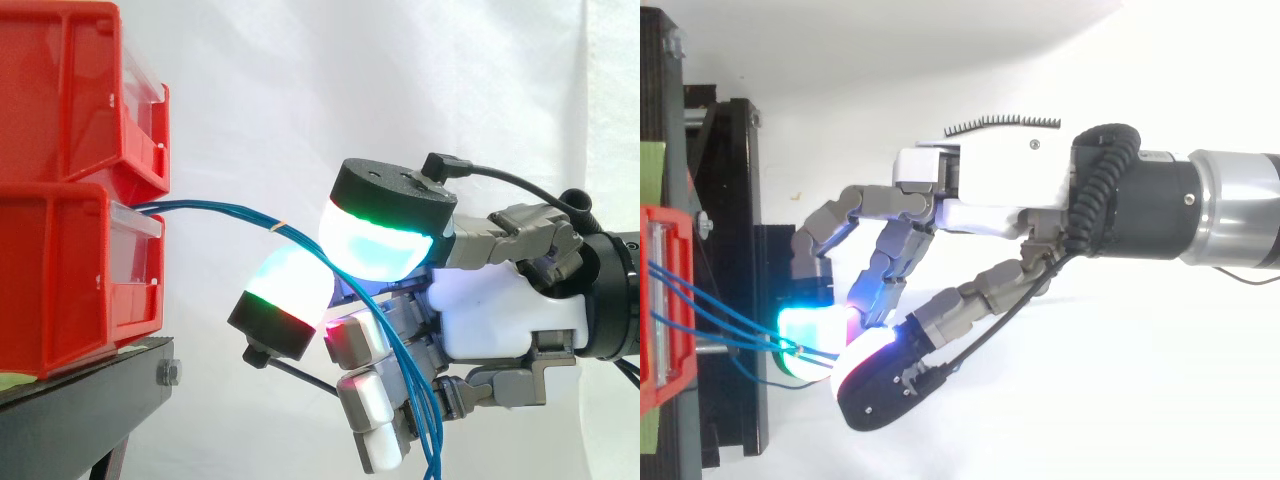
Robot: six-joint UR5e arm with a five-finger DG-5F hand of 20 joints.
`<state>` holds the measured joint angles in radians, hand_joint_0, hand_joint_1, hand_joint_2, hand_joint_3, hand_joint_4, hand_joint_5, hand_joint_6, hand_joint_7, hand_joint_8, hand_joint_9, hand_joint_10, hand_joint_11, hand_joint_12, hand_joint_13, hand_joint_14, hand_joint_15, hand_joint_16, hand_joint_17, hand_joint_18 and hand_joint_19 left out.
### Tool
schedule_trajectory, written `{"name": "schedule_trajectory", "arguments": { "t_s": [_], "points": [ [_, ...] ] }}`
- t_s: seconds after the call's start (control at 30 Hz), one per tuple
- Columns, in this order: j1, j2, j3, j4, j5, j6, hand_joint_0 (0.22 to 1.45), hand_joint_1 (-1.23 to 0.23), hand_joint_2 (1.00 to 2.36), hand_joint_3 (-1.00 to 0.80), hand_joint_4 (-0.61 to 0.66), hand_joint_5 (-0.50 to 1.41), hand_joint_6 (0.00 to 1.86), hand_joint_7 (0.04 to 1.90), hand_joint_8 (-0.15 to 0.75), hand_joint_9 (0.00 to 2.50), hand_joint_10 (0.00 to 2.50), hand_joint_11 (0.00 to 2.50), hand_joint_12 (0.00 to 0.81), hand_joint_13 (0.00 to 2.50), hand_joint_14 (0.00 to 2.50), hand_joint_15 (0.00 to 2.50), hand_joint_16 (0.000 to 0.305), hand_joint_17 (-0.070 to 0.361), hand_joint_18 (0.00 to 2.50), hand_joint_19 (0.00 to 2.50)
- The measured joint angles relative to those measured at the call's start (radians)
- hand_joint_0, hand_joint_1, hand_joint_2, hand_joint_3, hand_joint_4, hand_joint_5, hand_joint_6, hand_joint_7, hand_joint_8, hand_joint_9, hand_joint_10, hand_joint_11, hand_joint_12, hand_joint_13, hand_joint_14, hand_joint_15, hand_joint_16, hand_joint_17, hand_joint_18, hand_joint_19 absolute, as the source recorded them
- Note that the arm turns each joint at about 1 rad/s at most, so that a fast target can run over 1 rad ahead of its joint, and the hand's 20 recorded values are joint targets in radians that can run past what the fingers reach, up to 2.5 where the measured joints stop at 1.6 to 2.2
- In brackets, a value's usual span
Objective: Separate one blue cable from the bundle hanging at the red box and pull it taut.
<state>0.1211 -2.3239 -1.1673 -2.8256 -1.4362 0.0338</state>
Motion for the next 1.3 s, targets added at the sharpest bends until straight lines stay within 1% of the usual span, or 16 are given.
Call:
{"name": "schedule_trajectory", "arguments": {
  "t_s": [0.1, 0.2, 0.33, 0.37, 0.43, 0.5, 0.57, 0.63, 0.67, 0.7, 0.73, 0.77, 0.9, 0.97, 1.13, 1.3],
  "points": [
    [0.001, 0.0, 0.0, 0.0, 0.0, 0.001, 0.72, -0.93, 1.0, -0.5, 0.09, -0.18, 0.91, 0.99, 0.289, 1.09, 0.02, 0.83, 0.327, 1.08, 0.02, 0.56, 0.038, 0.086, 0.97, 0.51],
    [0.001, 0.0, 0.0, 0.0, 0.0, 0.001, 0.67, -0.91, 1.0, -0.5, 0.1, -0.17, 0.9, 1.01, 0.3, 1.12, 0.02, 0.83, 0.322, 1.08, 0.02, 0.57, 0.038, 0.085, 0.97, 0.54],
    [0.002, 0.0, 0.0, 0.0, -0.001, 0.001, 0.56, -0.79, 1.0, -0.5, 0.11, -0.14, 0.86, 1.07, 0.304, 1.16, 0.02, 0.81, 0.328, 1.11, 0.02, 0.58, 0.038, 0.086, 0.99, 0.57],
    [0.002, 0.0, 0.0, 0.0, -0.001, 0.001, 0.56, -0.79, 1.0, -0.5, 0.11, -0.14, 0.86, 1.08, 0.302, 1.16, 0.02, 0.8, 0.327, 1.11, 0.02, 0.58, 0.038, 0.086, 0.99, 0.57],
    [0.002, 0.0, 0.0, 0.0, 0.0, 0.002, 0.54, -0.71, 1.0, -0.5, 0.11, -0.13, 0.85, 1.06, 0.302, 1.18, 0.02, 0.79, 0.332, 1.11, 0.02, 0.58, 0.039, 0.087, 1.0, 0.58],
    [0.002, 0.0, 0.0, 0.0, 0.0, 0.002, 0.57, -0.66, 1.0, -0.5, 0.1, -0.12, 0.83, 1.08, 0.299, 1.19, 0.02, 0.78, 0.331, 1.11, 0.02, 0.58, 0.038, 0.085, 0.98, 0.6],
    [0.002, 0.0, 0.001, 0.0, 0.0, 0.002, 0.6, -0.7, 1.0, -0.45, 0.06, -0.12, 0.83, 1.14, 0.297, 1.18, 0.02, 0.79, 0.335, 1.11, 0.02, 0.59, 0.037, 0.084, 0.98, 0.61],
    [0.002, 0.0, 0.001, 0.0, 0.0, 0.002, 0.6, -0.76, 1.01, -0.27, 0.05, -0.13, 0.85, 1.24, 0.321, 1.16, 0.02, 0.79, 0.351, 1.11, 0.02, 0.58, 0.04, 0.09, 1.01, 0.59],
    [0.002, 0.0, 0.001, 0.0, 0.0, 0.003, 0.6, -0.76, 1.01, -0.25, 0.05, -0.13, 0.85, 1.27, 0.327, 1.17, 0.02, 0.8, 0.357, 1.12, 0.02, 0.57, 0.041, 0.093, 1.02, 0.58],
    [0.002, 0.0, 0.001, 0.0, 0.0, 0.003, 0.61, -0.8, 1.02, -0.19, -0.01, -0.15, 0.91, 1.13, 0.327, 1.11, 0.02, 0.8, 0.354, 1.11, 0.02, 0.57, 0.042, 0.095, 1.03, 0.57],
    [0.002, 0.0, 0.0, 0.0, 0.0, 0.003, 0.62, -0.83, 1.02, -0.17, -0.05, -0.17, 0.93, 1.11, 0.315, 1.06, 0.02, 0.8, 0.35, 1.1, 0.02, 0.58, 0.042, 0.093, 1.02, 0.57],
    [0.002, 0.0, 0.001, 0.0, 0.0, 0.003, 0.63, -0.84, 1.02, -0.16, -0.05, -0.18, 0.93, 1.12, 0.309, 1.04, 0.02, 0.8, 0.347, 1.09, 0.02, 0.58, 0.041, 0.092, 1.01, 0.57],
    [0.002, 0.0, 0.0, 0.0, 0.0, 0.003, 0.67, -0.89, 1.02, -0.24, -0.04, -0.19, 0.93, 1.12, 0.297, 1.01, 0.02, 0.81, 0.337, 1.08, 0.02, 0.58, 0.04, 0.089, 1.0, 0.56],
    [0.002, 0.0, 0.0, 0.0, 0.0, 0.003, 0.69, -0.91, 1.01, -0.29, -0.05, -0.19, 0.93, 1.07, 0.294, 1.03, 0.02, 0.82, 0.334, 1.09, 0.02, 0.58, 0.039, 0.088, 1.0, 0.55],
    [0.003, 0.0, 0.0, 0.0, 0.0, 0.003, 0.77, -0.94, 1.0, -0.46, -0.05, -0.18, 0.93, 1.08, 0.297, 1.08, 0.02, 0.85, 0.332, 1.12, 0.02, 0.59, 0.038, 0.086, 1.01, 0.52],
    [0.003, 0.0, 0.001, -0.003, 0.0, 0.003, 0.8, -0.95, 1.0, -0.5, -0.04, -0.17, 0.94, 1.1, 0.3, 1.14, 0.02, 0.89, 0.334, 1.13, 0.02, 0.59, 0.038, 0.085, 1.01, 0.51]
  ]
}}
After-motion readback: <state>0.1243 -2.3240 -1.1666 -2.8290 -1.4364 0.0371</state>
